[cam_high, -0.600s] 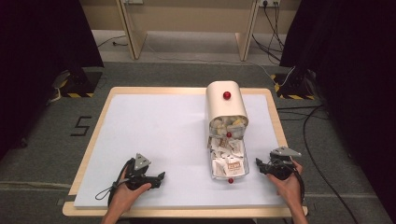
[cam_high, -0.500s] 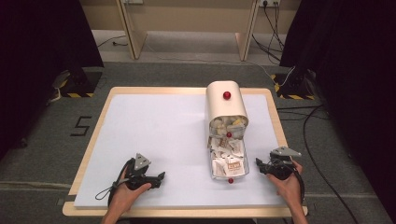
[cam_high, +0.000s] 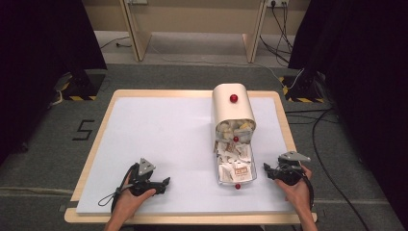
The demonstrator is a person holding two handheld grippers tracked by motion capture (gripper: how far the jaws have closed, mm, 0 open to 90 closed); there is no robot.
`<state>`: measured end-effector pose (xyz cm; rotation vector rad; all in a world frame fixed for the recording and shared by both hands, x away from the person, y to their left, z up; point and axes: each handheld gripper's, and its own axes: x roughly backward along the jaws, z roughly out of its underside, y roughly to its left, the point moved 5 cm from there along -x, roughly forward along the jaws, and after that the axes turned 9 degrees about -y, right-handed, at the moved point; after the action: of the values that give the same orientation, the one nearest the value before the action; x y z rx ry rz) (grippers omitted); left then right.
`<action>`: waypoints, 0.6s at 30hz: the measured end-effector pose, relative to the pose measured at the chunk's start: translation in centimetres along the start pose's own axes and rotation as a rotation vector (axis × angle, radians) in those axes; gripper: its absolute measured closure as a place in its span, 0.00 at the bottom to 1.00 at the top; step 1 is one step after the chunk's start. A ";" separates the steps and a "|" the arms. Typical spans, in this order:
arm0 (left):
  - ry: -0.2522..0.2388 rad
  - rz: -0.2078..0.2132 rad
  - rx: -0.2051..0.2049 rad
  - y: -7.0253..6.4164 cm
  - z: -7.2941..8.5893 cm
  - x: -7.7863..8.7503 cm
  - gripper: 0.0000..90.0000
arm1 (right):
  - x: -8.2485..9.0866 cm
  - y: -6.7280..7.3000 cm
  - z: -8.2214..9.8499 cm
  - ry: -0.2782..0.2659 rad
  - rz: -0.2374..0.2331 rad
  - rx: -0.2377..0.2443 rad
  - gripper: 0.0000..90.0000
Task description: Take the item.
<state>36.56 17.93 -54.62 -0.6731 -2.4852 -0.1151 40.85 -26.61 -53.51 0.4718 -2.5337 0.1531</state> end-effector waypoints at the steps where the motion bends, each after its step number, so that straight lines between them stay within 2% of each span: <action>1: 0.000 0.000 0.000 0.0 0.0 0.0 0.13 | 0.0 0.0 0.0 0.000 0.000 0.000 0.38; 8: 0.000 0.000 0.000 0.0 0.0 0.0 0.13 | 0.2 -0.1 -0.2 0.007 0.018 -0.007 0.37; 12: 0.000 0.000 -0.001 0.0 0.0 0.0 0.13 | 0.7 -0.2 -0.8 -0.026 0.018 -0.019 0.37; 14: 0.000 0.000 0.000 0.0 0.0 0.0 0.13 | 1.0 0.0 -1.1 -0.042 0.015 -0.035 0.37; 18: 0.000 0.000 0.000 0.0 0.0 0.0 0.13 | 1.6 0.7 -2.0 -0.077 -0.001 -0.033 0.38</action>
<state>36.57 17.94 -54.62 -0.6732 -2.4854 -0.1150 40.38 -26.04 -51.02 0.4742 -2.6068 0.0940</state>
